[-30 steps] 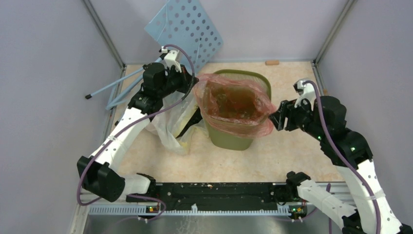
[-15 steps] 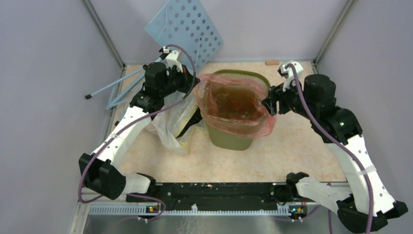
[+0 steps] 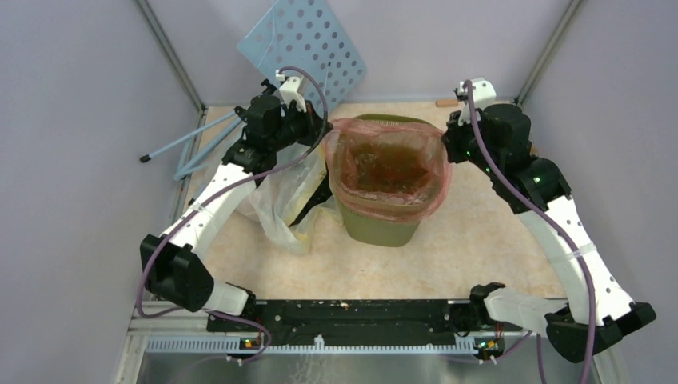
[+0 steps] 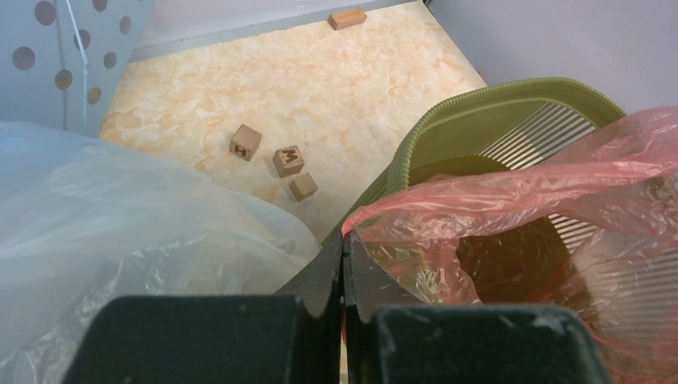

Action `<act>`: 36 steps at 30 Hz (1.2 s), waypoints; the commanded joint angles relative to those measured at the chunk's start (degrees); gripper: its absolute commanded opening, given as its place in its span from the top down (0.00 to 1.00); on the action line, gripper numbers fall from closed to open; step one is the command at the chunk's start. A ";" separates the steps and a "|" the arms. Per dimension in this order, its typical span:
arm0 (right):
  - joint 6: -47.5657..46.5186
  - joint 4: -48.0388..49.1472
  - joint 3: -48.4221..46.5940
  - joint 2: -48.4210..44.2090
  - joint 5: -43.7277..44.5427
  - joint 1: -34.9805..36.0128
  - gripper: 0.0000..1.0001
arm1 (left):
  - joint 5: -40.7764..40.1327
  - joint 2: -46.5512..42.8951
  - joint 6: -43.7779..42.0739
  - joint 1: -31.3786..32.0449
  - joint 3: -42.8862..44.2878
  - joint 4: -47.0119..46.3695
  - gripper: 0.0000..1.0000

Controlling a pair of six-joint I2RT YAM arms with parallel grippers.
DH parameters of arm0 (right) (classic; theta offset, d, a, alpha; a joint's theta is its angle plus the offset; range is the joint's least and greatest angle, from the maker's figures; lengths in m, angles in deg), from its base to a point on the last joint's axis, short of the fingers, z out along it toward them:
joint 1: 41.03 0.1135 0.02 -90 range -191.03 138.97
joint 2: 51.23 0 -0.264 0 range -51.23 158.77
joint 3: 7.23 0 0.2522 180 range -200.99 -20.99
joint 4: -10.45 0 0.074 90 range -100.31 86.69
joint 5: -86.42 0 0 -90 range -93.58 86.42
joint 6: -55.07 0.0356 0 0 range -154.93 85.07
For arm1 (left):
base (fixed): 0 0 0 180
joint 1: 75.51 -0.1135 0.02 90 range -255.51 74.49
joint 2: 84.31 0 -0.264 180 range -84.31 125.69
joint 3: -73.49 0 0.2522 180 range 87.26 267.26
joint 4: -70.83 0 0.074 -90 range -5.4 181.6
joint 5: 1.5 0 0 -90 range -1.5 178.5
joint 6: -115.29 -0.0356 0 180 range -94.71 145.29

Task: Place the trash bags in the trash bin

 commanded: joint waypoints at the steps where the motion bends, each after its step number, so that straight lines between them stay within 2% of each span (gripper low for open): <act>1: 3.01 3.95 -2.90 3.60 7.71 -0.58 1.00 | 0.88 2.44 0.54 -0.27 2.90 -4.03 1.00; 9: 7.71 4.61 -2.15 6.62 3.72 -7.38 1.00 | 2.90 6.78 2.97 -0.35 3.17 -6.88 1.00; 17: 11.60 9.50 0.18 8.93 0.36 -9.24 0.98 | 6.05 10.00 4.63 -0.30 3.64 -10.76 1.00; 29: 21.32 14.40 6.71 12.91 -25.25 -20.37 0.96 | 13.08 14.90 7.24 -0.34 5.69 -11.00 1.00; 36: 24.73 17.49 11.61 12.88 -33.32 -20.86 0.95 | 16.28 17.09 8.50 -0.39 6.60 -10.32 1.00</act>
